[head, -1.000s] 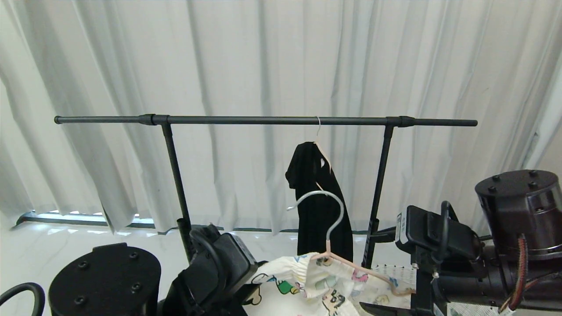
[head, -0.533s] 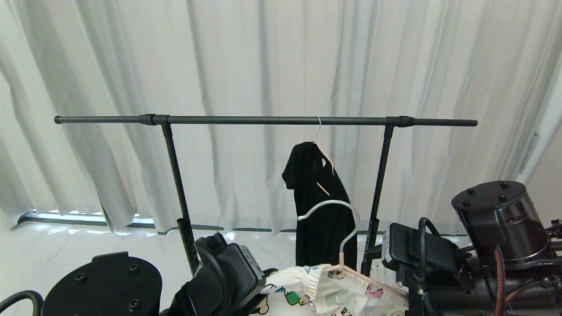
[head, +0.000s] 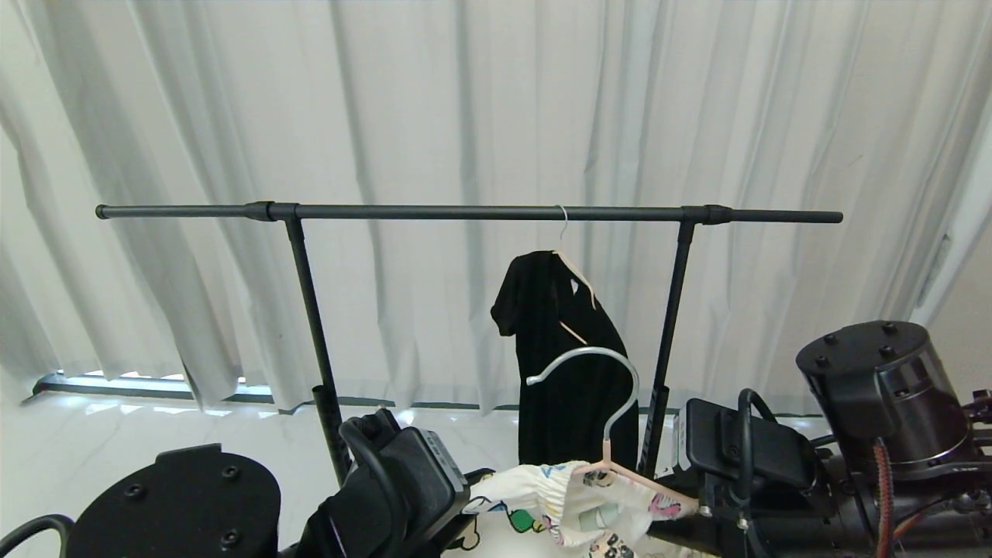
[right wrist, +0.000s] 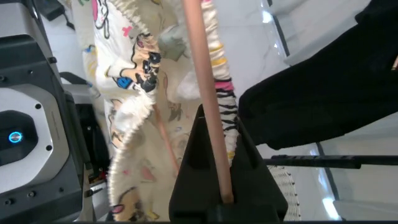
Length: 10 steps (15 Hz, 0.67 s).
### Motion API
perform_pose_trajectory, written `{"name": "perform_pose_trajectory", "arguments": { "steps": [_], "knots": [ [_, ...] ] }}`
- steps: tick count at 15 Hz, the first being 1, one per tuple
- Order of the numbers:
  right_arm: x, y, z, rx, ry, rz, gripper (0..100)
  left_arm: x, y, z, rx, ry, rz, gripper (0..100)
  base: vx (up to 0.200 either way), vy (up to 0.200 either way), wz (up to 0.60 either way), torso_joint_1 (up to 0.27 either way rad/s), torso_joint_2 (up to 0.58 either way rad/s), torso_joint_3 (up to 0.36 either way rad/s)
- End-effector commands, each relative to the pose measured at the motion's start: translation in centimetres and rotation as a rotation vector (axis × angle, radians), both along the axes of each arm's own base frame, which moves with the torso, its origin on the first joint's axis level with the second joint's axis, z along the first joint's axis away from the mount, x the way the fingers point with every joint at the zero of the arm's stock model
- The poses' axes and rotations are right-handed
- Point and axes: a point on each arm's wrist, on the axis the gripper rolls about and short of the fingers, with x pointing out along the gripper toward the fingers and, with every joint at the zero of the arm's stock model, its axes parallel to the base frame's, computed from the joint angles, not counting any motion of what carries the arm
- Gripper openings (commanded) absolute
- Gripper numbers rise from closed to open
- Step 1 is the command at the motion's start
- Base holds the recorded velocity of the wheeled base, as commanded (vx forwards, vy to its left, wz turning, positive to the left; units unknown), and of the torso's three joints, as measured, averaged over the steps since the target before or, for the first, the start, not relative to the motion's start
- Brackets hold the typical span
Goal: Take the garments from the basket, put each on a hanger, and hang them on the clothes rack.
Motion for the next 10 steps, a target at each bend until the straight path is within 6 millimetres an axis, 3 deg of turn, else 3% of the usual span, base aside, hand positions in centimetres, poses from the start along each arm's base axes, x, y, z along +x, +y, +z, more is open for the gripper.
{"name": "perform_pose_trajectory", "arguments": {
  "steps": [1, 4, 5, 10],
  "knots": [
    [-0.2, -0.2, 0.3, 0.009, -0.009, 0.001, 0, 0.0, 0.0, 0.0, 0.002, 0.0, 0.001, 0, 0.0, 0.0, 0.0, 0.0, 0.0, 0.0],
    [-0.4, -0.5, 0.6, 0.015, -0.024, 0.005, 0, 0.0, 0.0, -0.1, 0.02, -0.015, -0.006, 0, 0.0, 0.0, 0.0, 0.0, 0.0, 0.0],
    [-0.5, -0.6, 0.6, 0.009, -0.041, 0.017, 0, 0.1, -0.1, -0.1, 0.022, -0.013, -0.004, 100, 0.0, 0.0, 0.0, 0.0, 0.0, 0.0],
    [-1.2, -2.0, 1.0, 0.013, -0.095, 0.032, 0, 0.9, 0.7, 0.2, 0.008, -0.025, 0.061, 100, 0.0, 0.0, 0.0, 0.0, 0.0, 0.0]
  ]
}}
